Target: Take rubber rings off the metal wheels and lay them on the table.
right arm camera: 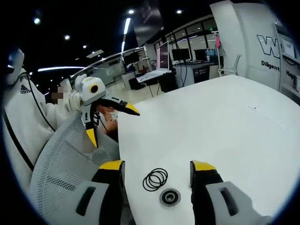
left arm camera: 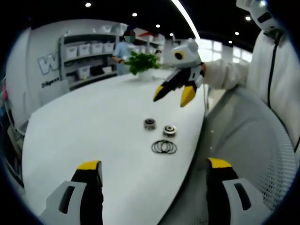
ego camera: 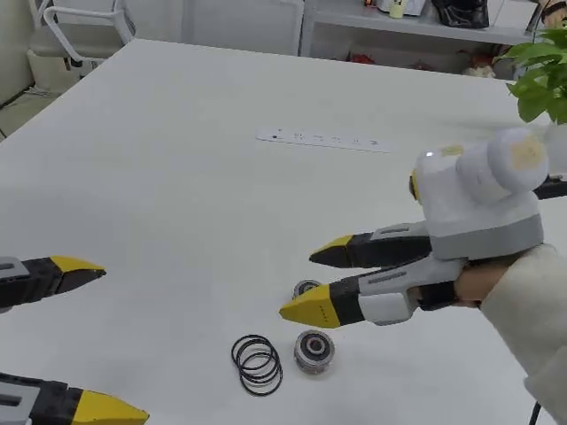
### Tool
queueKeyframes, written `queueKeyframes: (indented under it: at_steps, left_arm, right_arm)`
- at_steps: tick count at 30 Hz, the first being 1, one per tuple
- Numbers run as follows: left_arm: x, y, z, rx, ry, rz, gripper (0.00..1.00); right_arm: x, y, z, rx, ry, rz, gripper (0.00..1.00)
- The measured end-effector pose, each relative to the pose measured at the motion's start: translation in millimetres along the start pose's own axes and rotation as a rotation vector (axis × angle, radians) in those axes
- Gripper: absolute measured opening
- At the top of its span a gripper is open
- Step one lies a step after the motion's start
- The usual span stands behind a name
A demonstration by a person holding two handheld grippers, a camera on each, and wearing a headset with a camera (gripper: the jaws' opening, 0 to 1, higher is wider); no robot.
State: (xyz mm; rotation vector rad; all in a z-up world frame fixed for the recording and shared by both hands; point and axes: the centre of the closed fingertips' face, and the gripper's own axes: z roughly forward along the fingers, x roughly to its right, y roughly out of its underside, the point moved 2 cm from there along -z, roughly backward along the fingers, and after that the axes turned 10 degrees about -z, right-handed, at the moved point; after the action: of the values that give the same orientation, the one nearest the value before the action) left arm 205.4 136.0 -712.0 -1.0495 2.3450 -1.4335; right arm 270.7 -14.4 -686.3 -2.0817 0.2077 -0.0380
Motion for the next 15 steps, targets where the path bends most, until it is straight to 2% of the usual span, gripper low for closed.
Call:
queueKeyframes:
  at_steps: [10, 15]
  left_arm:
    - [0.1, -4.3, 0.4, 0.003, -0.008, 0.013, 0.96]
    - [0.3, -6.6, -0.2, 0.009, -0.015, 0.019, 0.99]
  right_arm:
    - [3.1, -12.2, -47.6, 0.082, 0.095, -0.044, 0.65]
    - [6.3, -6.0, -69.7, 0.113, 0.134, -0.054, 0.71]
